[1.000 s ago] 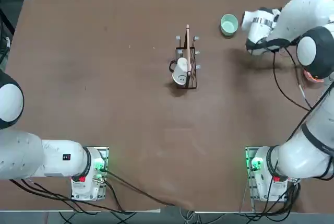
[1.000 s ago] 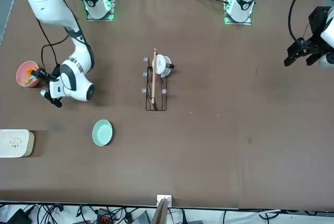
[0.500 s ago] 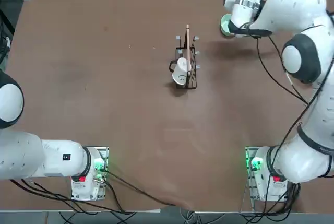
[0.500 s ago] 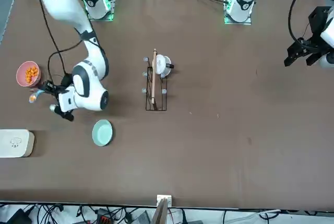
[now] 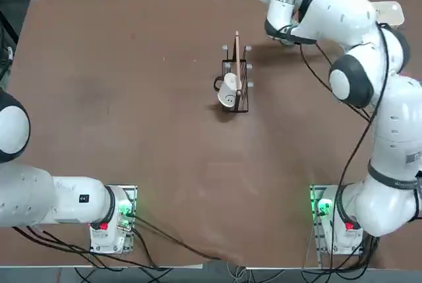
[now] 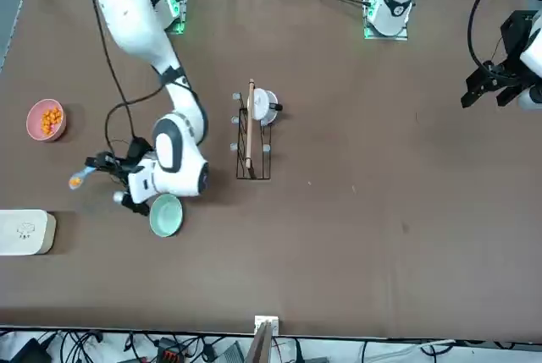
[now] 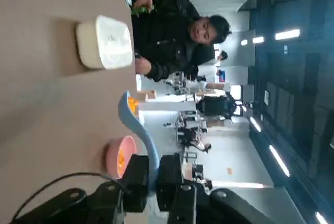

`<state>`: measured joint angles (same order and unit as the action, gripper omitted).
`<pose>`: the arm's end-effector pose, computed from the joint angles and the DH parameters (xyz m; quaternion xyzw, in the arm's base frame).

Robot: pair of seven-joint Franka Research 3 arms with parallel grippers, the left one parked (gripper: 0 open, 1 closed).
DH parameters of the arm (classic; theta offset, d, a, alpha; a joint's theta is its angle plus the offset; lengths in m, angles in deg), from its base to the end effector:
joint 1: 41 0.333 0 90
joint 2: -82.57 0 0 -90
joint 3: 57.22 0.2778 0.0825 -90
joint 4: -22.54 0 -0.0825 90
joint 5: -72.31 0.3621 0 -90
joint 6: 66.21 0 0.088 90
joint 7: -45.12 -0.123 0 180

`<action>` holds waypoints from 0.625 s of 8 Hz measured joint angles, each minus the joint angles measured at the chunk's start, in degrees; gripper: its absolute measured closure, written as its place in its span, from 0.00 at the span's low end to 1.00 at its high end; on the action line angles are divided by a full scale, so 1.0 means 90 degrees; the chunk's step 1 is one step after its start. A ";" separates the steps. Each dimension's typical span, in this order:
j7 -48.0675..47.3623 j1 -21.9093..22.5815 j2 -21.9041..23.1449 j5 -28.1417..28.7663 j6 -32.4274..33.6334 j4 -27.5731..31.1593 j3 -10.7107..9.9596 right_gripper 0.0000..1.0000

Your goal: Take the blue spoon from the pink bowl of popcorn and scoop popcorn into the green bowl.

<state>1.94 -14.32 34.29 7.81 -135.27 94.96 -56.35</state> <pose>0.6081 0.1656 0.2672 0.7635 -0.0588 0.0034 0.6431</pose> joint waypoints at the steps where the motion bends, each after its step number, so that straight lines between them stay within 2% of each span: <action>1: 0.0039 0.0224 -0.0065 0.0001 -0.0004 -0.0229 0.0005 0.89; 3: 0.0161 0.0694 -0.0146 0.0001 -0.0065 -0.0580 0.0011 0.89; 5: 0.0167 0.1008 -0.0247 -0.0005 -0.0428 -0.0694 -0.0001 0.89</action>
<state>3.44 -5.25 32.07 7.76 -139.13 88.71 -56.36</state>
